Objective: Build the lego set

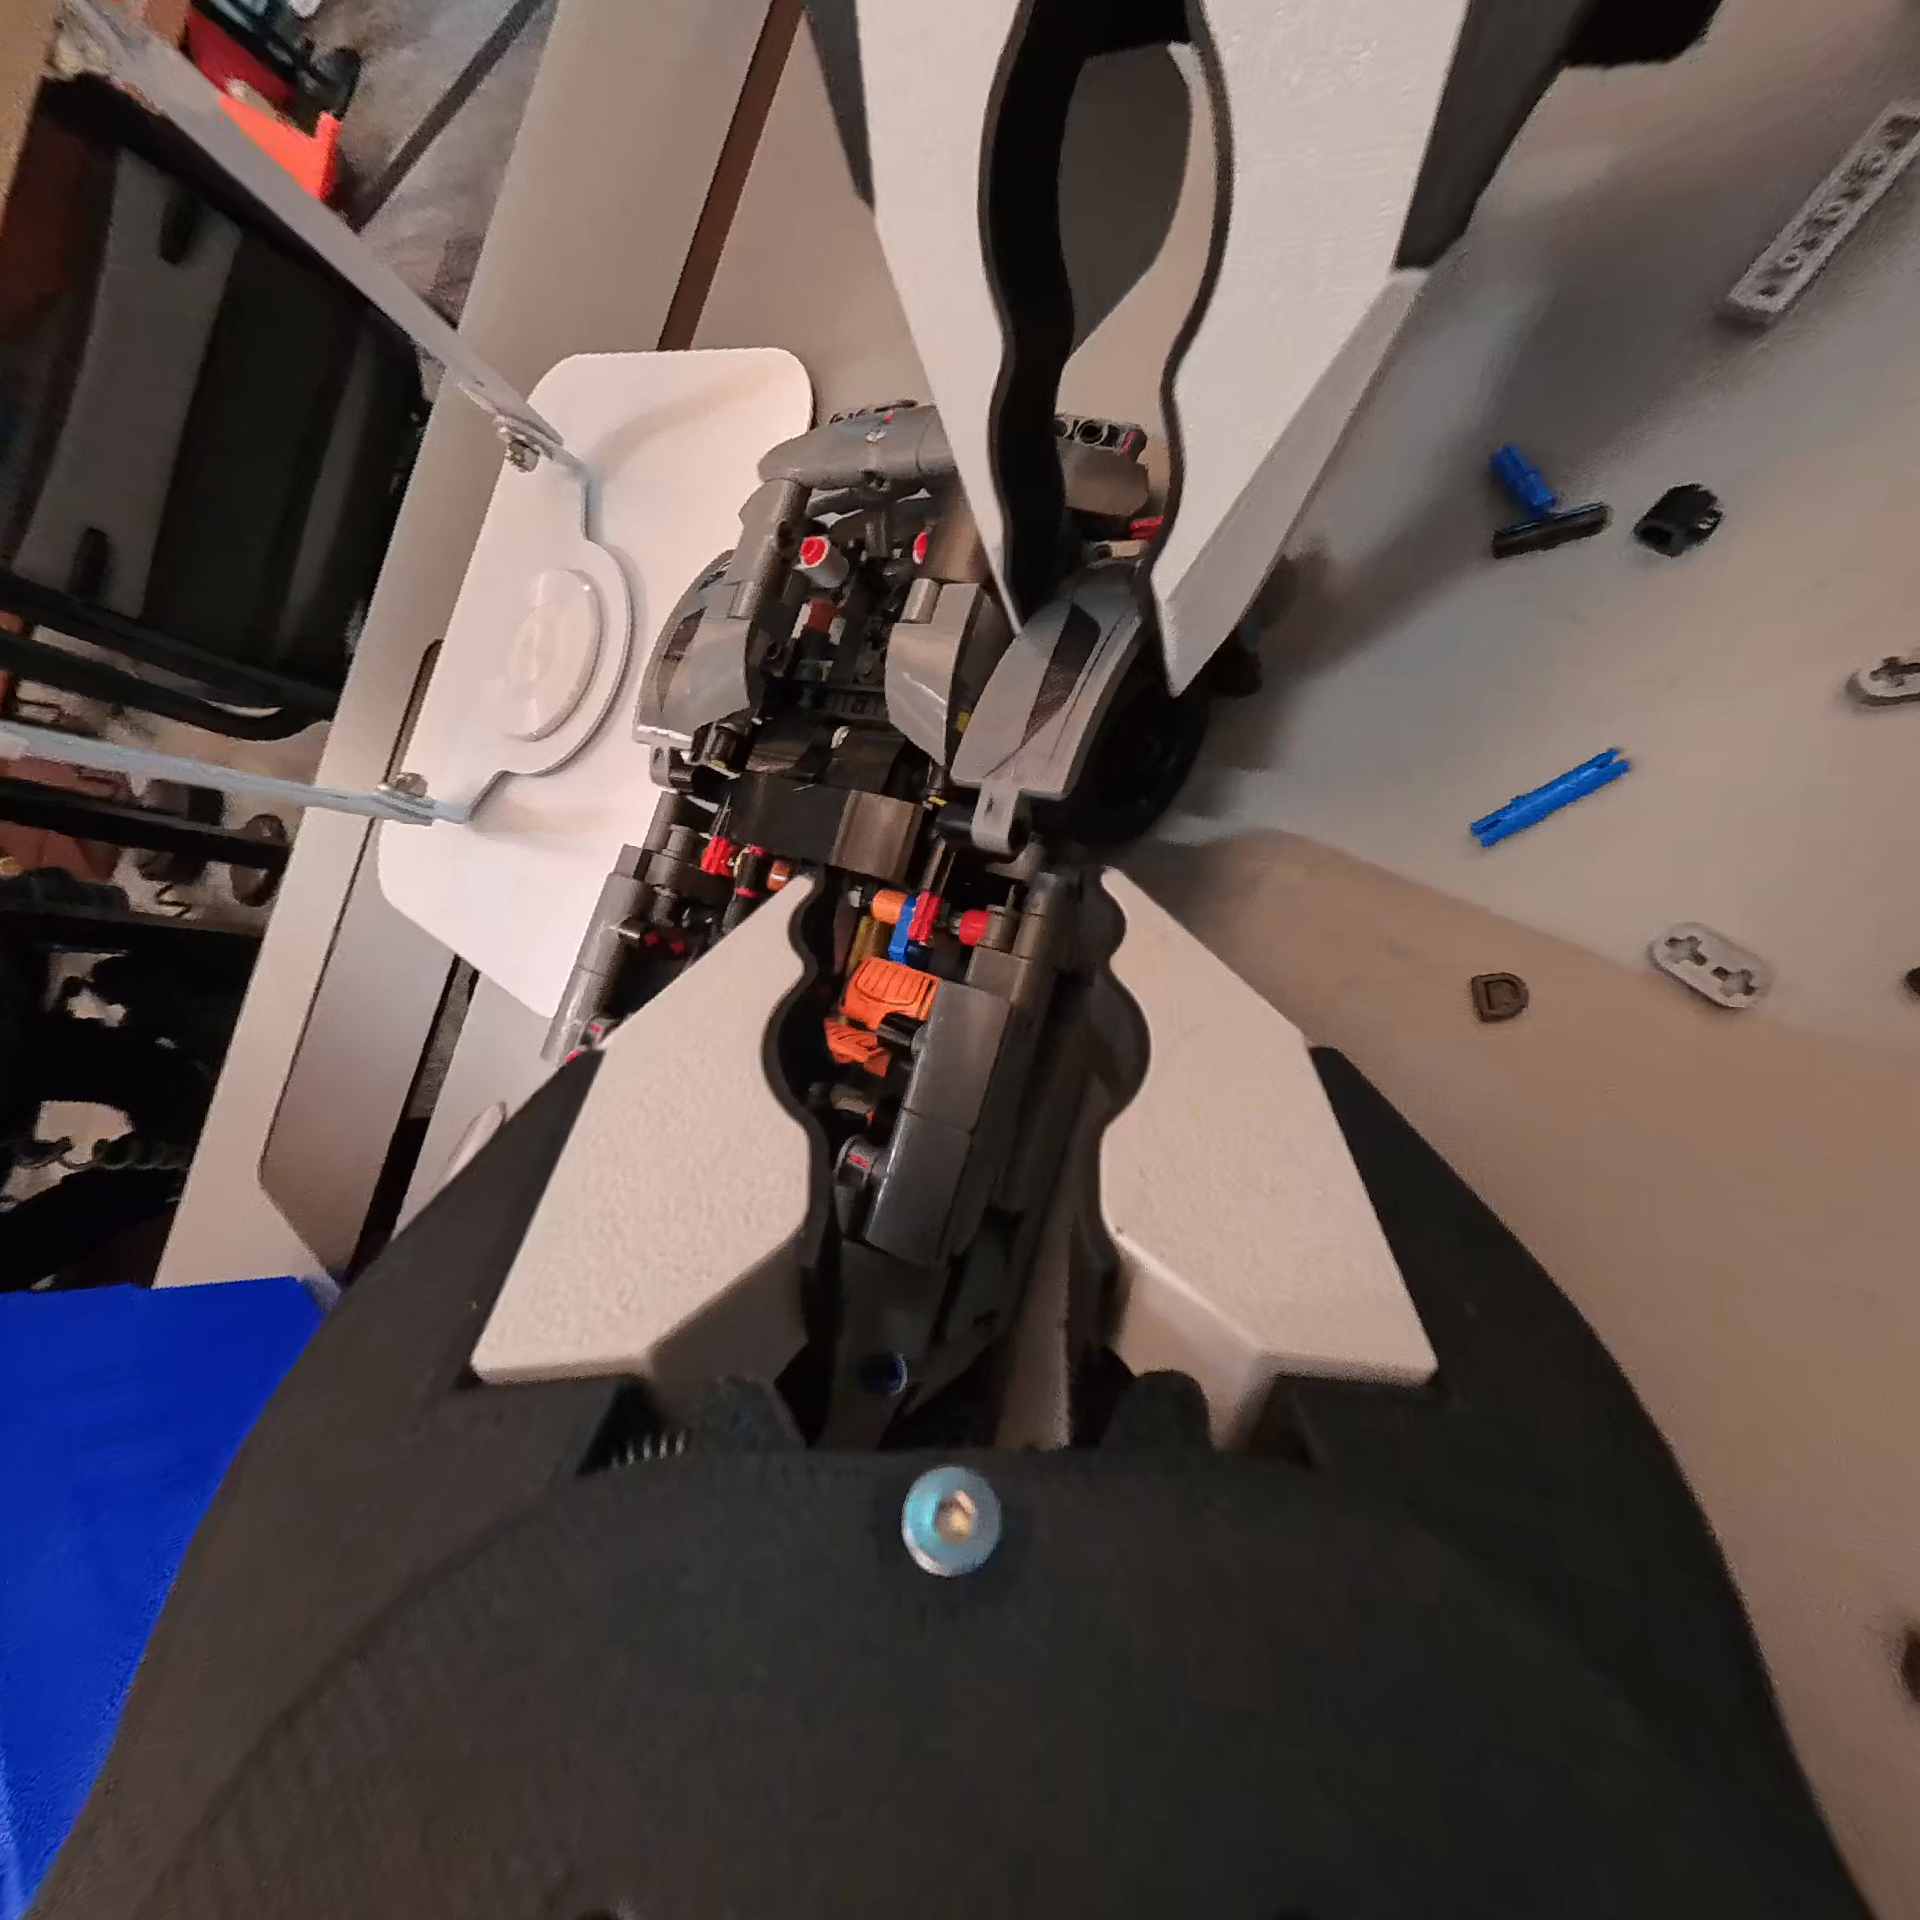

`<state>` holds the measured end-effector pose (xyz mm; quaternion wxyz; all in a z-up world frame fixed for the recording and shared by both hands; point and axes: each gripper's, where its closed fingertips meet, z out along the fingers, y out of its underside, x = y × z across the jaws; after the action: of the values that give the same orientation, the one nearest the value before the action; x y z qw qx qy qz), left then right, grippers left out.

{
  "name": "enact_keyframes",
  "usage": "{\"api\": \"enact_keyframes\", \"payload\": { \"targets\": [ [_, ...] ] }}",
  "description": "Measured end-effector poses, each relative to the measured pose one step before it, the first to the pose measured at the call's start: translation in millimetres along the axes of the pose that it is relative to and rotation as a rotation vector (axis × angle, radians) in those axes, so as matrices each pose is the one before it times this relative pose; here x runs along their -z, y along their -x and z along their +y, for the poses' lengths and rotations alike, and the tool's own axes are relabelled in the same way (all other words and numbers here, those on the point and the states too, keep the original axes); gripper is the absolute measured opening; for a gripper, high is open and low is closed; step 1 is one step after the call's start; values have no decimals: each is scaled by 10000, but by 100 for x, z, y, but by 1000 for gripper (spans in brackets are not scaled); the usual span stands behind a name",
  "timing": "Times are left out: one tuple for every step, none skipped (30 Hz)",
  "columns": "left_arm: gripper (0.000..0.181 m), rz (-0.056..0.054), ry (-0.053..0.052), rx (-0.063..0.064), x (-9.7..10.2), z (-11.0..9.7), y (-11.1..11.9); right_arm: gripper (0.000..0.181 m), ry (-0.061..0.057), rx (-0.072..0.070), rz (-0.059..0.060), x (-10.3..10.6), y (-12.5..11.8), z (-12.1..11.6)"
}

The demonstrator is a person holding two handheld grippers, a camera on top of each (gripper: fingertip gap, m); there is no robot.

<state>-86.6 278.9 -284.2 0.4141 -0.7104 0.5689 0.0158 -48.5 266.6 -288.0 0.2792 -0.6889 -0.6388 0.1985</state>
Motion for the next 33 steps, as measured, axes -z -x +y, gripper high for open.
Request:
{"api": "enact_keyframes", "payload": {
  "targets": [
    [45,81,-78,16,-34,-42,-135,22,-1,-124,-146,23,36,9],
    [45,28,45,-31,-60,96,-60,22,-53,-154,-140,54,40,-68],
    [45,55,44,-69,-48,56,-112,22,-17,-130,-127,37,21,17],
    [44,0,-29,-85,23,-46,-45,22,43,-64,-93,19,12,98],
    [43,6,-16,-73,44,-37,-29,22,71,-19,-55,7,31,127],
    [43,44,-19,-10,32,-61,-33,22,66,6,-25,-11,15,86],
    [43,42,-13,44,-3,-23,-23,22,57,-8,-33,-46,29,68],
    [43,60,-50,104,-28,-34,-42,22,55,-32,-56,-76,70,62],
    [43,79,-41,126,-44,21,-39,22,12,-12,-37,-75,57,-8],
    [43,66,15,69,-38,89,-29,22,-13,16,8,-76,33,-21],
    [43,23,25,-4,-43,91,-21,22,51,26,33,-100,-4,45],
    [43,29,-1,14,-60,47,-54,22,76,25,38,-79,1,67],
    [41,36,19,57,-80,74,-45,22,32,21,51,-28,-7,-21],
    [40,-50,-32,44,-33,-8,81,21,40,36,70,-14,-26,-1],
    [37,-40,-58,58,34,-57,91,22,52,66,107,1,-58,4],
    [34,-23,-91,169,17,-97,105,22,47,103,171,-4,-91,-16],
    [34,-25,-102,185,-10,-105,97,22,35,110,197,-9,-92,-41],
    [34,-47,-27,76,-48,-40,53,21,63,41,134,-39,-40,-14],
    [34,-62,-2,-64,-60,-42,-23,21,66,-22,49,-33,14,-26],
    [33,-21,22,-79,-19,-14,-66,22,29,-27,10,-9,32,-21],
    [33,17,34,56,-1,11,-9,22,-10,-1,15,-6,-10,-14],
    [33,12,-17,86,-24,-29,25,21,-14,18,42,19,-78,21],
    [31,0,-45,30,-35,-35,-21,22,-1,17,33,11,-61,15],
    [30,11,-61,58,-79,-18,-66,22,18,10,17,-1,-29,23],
    [30,-47,-30,-41,1,-19,25,22,35,14,44,14,-37,12],
    [30,-48,47,-53,-23,8,10,22,48,36,85,3,-67,27],
    [30,-29,-13,7,-48,-24,-5,22,80,59,111,-13,-71,56],
    [30,-27,-14,6,-10,-21,10,22,146,110,159,5,-85,98],
    [29,-28,9,-26,-10,9,8,21,163,203,224,31,-120,92],
    [29,-46,3,-9,-26,7,24,21,135,224,238,10,-112,70],
    [29,-26,8,24,-27,-14,7,21,113,139,160,-5,-45,23],
    [29,-23,12,21,-7,-6,30,21,56,89,97,-6,9,-31],
    [29,-25,0,21,-30,11,11,21,41,116,129,-24,-52,-14]
  ]
}}
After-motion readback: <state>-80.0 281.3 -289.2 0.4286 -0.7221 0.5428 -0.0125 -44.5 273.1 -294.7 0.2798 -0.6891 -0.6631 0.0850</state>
